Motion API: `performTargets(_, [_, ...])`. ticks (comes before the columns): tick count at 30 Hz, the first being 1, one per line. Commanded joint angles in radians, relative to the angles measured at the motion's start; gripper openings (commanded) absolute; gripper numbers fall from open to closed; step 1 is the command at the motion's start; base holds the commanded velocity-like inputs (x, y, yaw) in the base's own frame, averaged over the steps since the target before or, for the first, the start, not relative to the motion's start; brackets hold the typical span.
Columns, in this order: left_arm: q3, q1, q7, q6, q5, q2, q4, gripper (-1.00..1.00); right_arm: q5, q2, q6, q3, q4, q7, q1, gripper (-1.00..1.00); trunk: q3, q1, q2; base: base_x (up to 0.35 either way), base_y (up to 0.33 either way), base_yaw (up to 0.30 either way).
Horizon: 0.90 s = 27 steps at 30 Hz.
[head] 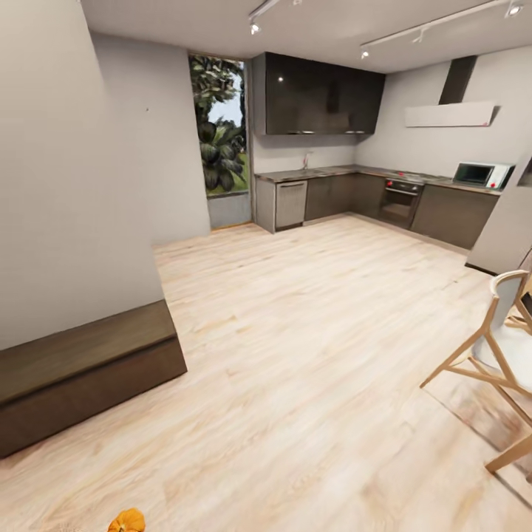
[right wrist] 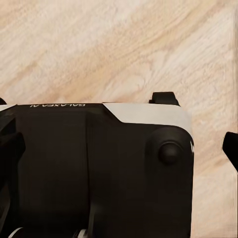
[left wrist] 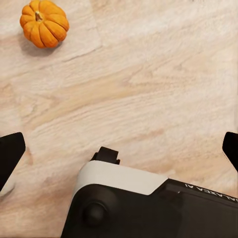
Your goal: Place each of the two pumpkins and all three candles from the living room inside a cabinet in the living room (use any cabinet), then make sure every cabinet is closed, and position the cauldron so it is next to a table in the living room.
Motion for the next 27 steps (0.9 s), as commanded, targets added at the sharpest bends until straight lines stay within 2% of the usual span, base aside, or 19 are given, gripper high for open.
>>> performTargets(1, [-0.006,-0.001,0.005,-0.004,0.009,0.0,0.0,1.0,0.001,0.001,0.006,-0.003,-0.002,-0.001,0.0,1.0,-0.001,0.0,-0.001,0.145,-0.254,0.265])
performTargets(9, [-0.006,-0.001,0.005,-0.005,0.009,0.0,0.0,1.0,0.001,0.001,0.006,-0.003,-0.002,-0.001,0.0,1.0,-0.001,0.0,-0.001,0.164,-0.249,0.265])
performTargets(16, [-0.007,-0.001,0.005,-0.005,0.009,0.0,0.0,1.0,0.001,0.001,0.006,-0.003,-0.002,-0.001,0.0,1.0,-0.001,0.0,-0.001,0.284,-0.123,0.258])
performTargets(21, [-0.007,-0.001,0.005,-0.005,0.009,0.0,0.0,1.0,-0.009,-0.002,-0.001,-0.01,-0.001,-0.003,0.0,1.0,-0.001,0.0,-0.001,0.309,-0.093,0.059])
performTargets(25, [-0.007,-0.001,0.005,-0.005,0.009,0.0,0.0,1.0,-0.013,-0.006,-0.07,-0.019,0.006,-0.006,0.0,1.0,-0.001,0.0,-0.001,0.311,-0.092,0.005])
performTargets(27, [-0.007,-0.001,0.005,-0.005,0.009,0.0,0.0,1.0,-0.014,-0.009,-0.131,-0.02,0.035,-0.037,0.0,1.0,-0.001,0.0,-0.001,0.311,-0.092,0.001])
